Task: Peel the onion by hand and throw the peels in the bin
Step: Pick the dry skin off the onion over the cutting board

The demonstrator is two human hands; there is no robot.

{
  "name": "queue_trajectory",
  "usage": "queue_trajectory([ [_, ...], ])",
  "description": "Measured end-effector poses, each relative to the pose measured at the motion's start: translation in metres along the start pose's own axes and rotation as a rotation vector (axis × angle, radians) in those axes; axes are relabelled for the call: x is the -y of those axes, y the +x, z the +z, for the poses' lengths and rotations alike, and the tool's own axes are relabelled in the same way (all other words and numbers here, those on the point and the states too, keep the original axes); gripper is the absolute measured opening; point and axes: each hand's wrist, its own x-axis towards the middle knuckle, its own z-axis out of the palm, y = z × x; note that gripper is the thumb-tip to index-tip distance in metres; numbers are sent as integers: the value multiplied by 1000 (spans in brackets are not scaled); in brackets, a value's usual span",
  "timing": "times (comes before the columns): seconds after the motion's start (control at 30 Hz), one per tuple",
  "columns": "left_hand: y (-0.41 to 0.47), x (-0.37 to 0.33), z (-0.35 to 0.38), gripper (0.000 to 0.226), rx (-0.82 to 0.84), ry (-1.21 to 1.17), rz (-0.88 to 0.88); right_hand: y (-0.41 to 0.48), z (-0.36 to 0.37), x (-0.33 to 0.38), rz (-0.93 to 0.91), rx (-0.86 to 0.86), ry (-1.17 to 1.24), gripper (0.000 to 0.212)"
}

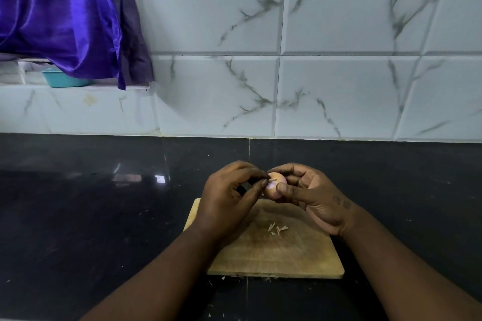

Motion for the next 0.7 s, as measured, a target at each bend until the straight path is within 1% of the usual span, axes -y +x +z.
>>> queue_trajectory([
  [0.13,0,-2,1,14,24,12,-31,1,2,-2,-19,-17,-86,44],
  [0.27,1,-5,2,22,36,-28,-102,1,4,-2,-26,-3,-105,44],
  [0.37,1,-6,4,25,19,-100,-165,2,3,-3,-31,9,-97,44],
  [0.47,0,-5,5,19,55,-144,-214,2,2,-4,-31,13,-95,43],
  [0.57,-1,-7,7,20,84,-161,-250,1,2,-3,-19,29,-78,41],
  [0.7,-2,-4,8,18,95,-233,-269,0,2,-1,3,54,8,37],
])
